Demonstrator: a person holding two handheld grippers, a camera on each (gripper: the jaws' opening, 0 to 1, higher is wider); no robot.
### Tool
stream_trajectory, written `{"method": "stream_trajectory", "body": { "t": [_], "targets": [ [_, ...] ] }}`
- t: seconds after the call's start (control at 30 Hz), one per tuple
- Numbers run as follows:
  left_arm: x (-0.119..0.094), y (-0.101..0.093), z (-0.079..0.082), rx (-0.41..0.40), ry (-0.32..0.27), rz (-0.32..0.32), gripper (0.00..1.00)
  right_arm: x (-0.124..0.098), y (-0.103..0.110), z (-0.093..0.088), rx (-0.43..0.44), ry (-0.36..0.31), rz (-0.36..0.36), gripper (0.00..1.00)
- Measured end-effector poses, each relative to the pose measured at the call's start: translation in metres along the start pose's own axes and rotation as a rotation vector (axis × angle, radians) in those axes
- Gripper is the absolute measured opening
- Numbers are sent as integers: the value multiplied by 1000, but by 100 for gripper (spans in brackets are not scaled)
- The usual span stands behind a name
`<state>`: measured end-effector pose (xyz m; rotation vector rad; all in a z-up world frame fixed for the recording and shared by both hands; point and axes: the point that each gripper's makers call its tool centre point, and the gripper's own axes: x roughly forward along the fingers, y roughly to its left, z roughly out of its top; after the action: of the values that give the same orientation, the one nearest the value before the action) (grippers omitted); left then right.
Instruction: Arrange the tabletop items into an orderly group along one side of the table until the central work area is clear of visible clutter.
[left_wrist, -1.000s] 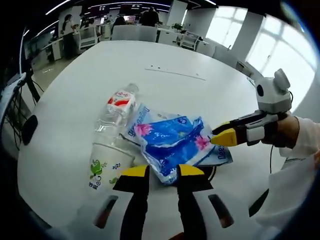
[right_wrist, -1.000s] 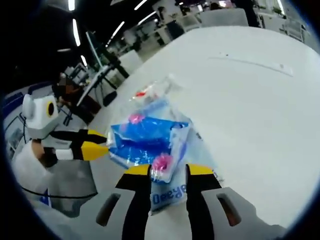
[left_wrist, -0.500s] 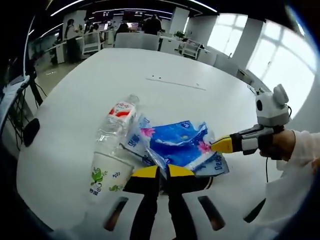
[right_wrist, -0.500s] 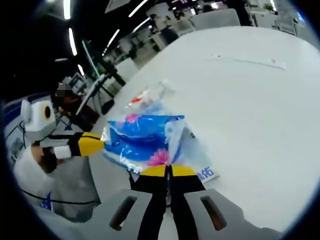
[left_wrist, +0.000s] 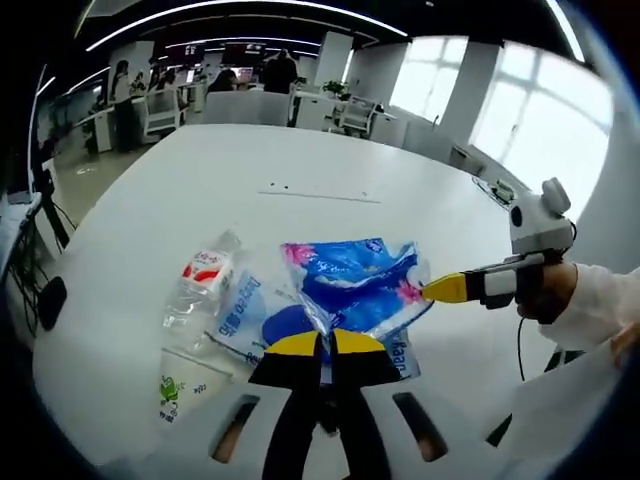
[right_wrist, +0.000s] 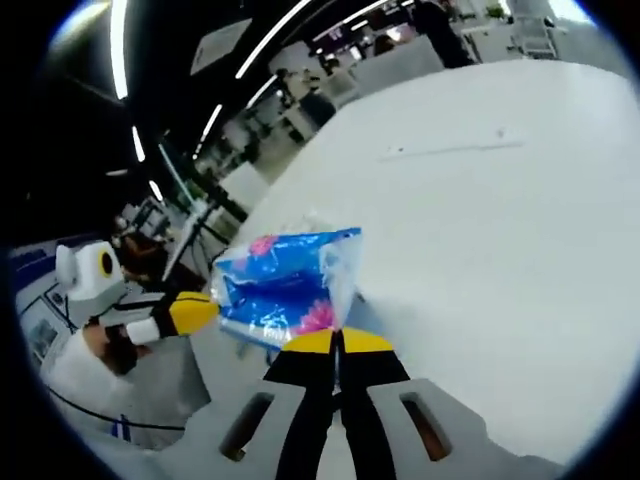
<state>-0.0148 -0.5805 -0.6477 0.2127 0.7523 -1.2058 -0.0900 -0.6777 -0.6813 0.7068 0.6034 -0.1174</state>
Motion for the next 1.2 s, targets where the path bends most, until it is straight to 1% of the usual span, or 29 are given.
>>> {"method": "stream_trajectory", "body": {
  "t": [0.03, 0.13, 0.2, 0.23, 0.27, 0.4, 0.5, 0.6, 0.67, 0.73, 0.87, 1.03, 1.2],
  "targets": [
    [-1, -6, 6, 0, -17, -21, 0, -6, -2, 3, 23, -20, -2, 0],
    [-1, -20, 18, 5, -45, -66, 0, -19, -7, 9, 25, -55, -13, 0],
    [1, -26, 20, 22, -45, -76, 0, -27, -9, 12, 27, -74, -21, 0],
    [5, -31, 21, 52, -38, -88, 0, -33, -12, 15, 24, -88, -32, 0],
    [8, -34, 20, 65, -30, -96, 0, -37, -14, 16, 22, -95, -39, 0],
    [16, -48, 29, 69, -40, -132, 0, -55, -25, 20, 40, -132, -64, 0],
    [22, -64, 34, 106, -38, -162, 0, -68, -33, 21, 67, -158, -83, 0],
    [28, -76, 33, 145, -20, -185, 0, -79, -43, 20, 88, -175, -106, 0],
    [30, -82, 32, 145, -12, -197, 0, -86, -48, 20, 91, -185, -123, 0],
    [32, -91, 31, 166, -8, -218, 0, -94, -54, 20, 92, -194, -137, 0],
    [37, -101, 29, 164, 2, -242, 0, -102, -60, 19, 129, -215, -148, 0],
    [43, -107, 30, 184, 9, -260, 0, -106, -66, 17, 138, -214, -158, 0],
    [49, -107, 29, 202, 31, -276, 0, -105, -69, 16, 141, -212, -164, 0]
  ]
}}
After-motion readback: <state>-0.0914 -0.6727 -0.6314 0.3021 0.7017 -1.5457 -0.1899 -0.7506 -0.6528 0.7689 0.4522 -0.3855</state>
